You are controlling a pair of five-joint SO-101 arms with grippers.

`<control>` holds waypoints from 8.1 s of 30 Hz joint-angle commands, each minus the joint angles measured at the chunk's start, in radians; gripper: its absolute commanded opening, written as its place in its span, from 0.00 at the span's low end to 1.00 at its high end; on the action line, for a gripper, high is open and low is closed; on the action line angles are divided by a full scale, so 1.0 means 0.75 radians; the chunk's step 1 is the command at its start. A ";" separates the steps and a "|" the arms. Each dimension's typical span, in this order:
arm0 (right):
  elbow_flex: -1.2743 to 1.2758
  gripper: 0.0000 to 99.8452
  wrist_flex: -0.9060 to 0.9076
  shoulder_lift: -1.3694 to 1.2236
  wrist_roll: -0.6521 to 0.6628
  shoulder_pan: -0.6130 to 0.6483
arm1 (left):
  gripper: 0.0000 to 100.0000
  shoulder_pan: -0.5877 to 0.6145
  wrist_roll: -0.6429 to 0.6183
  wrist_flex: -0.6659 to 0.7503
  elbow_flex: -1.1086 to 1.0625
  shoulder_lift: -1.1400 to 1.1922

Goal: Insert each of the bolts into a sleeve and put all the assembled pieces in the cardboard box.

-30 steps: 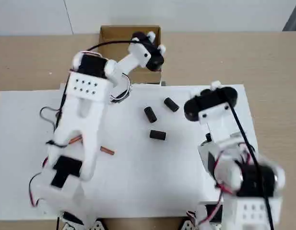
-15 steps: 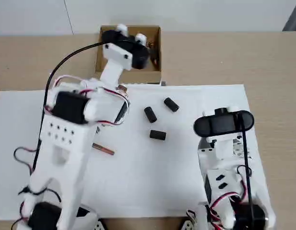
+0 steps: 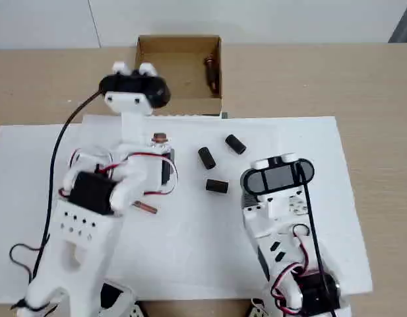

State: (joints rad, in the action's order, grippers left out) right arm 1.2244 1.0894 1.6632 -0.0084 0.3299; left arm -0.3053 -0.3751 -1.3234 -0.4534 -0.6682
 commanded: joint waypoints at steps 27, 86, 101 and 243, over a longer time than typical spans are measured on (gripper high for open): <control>0.325 0.00 -0.345 0.197 0.018 0.578 | 0.01 -0.100 -0.272 0.884 -1.100 -1.317; 0.325 0.00 -0.392 0.197 0.182 0.598 | 0.01 -0.227 -0.278 0.759 -1.210 -1.530; 0.321 0.00 -0.392 0.197 0.182 0.598 | 0.01 -0.342 -0.245 0.536 -1.216 -1.528; -2.068 0.00 -1.396 -3.094 0.655 0.048 | 0.00 0.344 0.333 0.505 -1.613 -1.530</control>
State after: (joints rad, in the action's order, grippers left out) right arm -0.2179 0.0783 -0.6414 0.4672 0.3698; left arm -0.0537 -0.1250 -0.9720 -1.6671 -1.8052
